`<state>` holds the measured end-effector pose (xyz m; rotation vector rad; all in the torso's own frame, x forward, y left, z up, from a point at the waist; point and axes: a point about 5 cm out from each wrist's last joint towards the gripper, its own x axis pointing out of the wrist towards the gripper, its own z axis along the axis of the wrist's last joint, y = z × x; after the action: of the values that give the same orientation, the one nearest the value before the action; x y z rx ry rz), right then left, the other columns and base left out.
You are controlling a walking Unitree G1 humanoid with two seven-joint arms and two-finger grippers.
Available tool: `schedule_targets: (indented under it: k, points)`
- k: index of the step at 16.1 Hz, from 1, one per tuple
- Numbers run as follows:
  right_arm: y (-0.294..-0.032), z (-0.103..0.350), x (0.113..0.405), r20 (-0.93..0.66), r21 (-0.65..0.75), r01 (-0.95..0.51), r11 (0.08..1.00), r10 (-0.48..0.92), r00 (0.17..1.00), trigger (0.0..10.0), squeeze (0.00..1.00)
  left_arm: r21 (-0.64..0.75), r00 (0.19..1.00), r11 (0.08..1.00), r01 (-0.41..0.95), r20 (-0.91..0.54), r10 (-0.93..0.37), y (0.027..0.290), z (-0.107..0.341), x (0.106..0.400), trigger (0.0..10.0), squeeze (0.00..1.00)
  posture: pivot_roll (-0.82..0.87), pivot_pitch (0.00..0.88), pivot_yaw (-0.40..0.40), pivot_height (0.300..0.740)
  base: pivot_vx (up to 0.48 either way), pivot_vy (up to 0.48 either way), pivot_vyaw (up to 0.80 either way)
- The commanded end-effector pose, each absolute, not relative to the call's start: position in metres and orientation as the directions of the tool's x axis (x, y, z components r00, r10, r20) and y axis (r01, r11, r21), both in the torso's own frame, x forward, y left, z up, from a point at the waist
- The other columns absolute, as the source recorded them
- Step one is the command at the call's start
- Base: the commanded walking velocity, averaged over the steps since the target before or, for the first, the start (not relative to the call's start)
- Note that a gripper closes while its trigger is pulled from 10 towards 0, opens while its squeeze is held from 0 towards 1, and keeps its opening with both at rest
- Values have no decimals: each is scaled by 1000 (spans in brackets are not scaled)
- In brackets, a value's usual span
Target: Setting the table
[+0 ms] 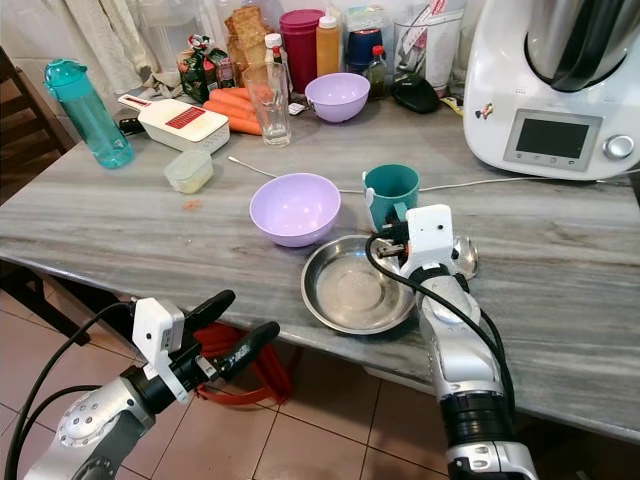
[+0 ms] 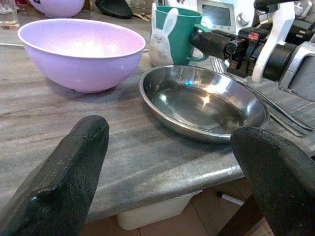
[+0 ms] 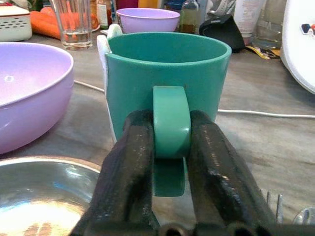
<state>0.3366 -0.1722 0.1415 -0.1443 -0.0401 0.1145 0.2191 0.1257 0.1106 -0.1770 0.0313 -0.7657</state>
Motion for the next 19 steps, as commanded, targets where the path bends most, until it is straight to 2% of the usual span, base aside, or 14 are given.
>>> schedule_targets:
  k: [1,7,11,16,19]
  points:
    - [-172,137,334,20,-155,-114,981,118,993,10000,1000,-163,718,705,690,26,-696,128,110,220,10000,0,-39,98,118,740,0,0,0]
    - [-174,141,331,58,-137,-66,988,74,996,10000,1000,-147,724,714,685,29,-689,129,110,223,10000,0,-34,81,121,740,0,0,0]
    - [-176,160,324,154,-129,-1,992,21,988,10000,1000,-118,774,766,632,46,-631,136,112,230,10000,0,-34,63,118,740,0,0,0]
    - [-181,170,305,230,-142,60,988,-26,973,10000,1000,-60,886,885,461,84,-456,155,116,243,10000,0,-40,46,110,740,0,0,0]
    - [-180,173,289,256,-112,84,990,-53,965,10000,1000,-35,962,962,272,35,-271,170,108,255,10000,0,-44,29,105,740,0,0,0]
